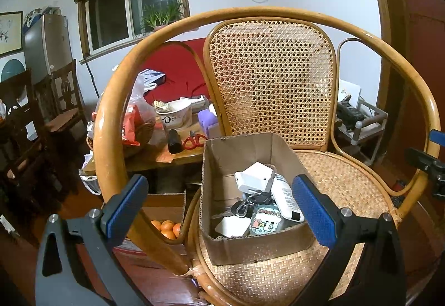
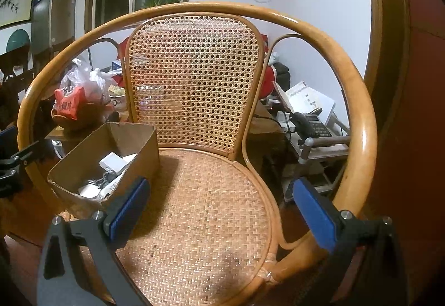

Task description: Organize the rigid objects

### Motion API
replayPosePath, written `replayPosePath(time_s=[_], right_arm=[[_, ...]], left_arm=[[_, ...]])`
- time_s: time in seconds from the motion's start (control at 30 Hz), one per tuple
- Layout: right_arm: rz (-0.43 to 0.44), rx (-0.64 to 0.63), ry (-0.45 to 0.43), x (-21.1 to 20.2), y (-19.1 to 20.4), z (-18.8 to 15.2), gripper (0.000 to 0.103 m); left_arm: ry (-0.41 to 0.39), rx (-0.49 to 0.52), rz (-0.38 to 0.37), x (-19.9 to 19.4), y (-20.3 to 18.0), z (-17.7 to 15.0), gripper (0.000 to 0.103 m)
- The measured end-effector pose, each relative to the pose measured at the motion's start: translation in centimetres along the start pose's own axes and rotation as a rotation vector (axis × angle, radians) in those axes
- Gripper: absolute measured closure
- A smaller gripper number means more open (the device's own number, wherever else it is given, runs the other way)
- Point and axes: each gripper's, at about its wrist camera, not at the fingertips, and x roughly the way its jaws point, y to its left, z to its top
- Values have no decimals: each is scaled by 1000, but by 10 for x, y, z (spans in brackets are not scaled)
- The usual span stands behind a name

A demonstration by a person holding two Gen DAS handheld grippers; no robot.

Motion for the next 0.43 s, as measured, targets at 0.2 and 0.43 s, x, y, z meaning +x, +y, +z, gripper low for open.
replayPosePath(time_s=[0.2, 0.43], right_arm=[[-7, -2, 0, 0, 0, 0, 0], [-13, -3, 4, 1, -1, 1, 0]], left_arm=[[1, 3, -8, 0, 0, -2, 1], [4, 2, -8, 0, 0, -1, 1]])
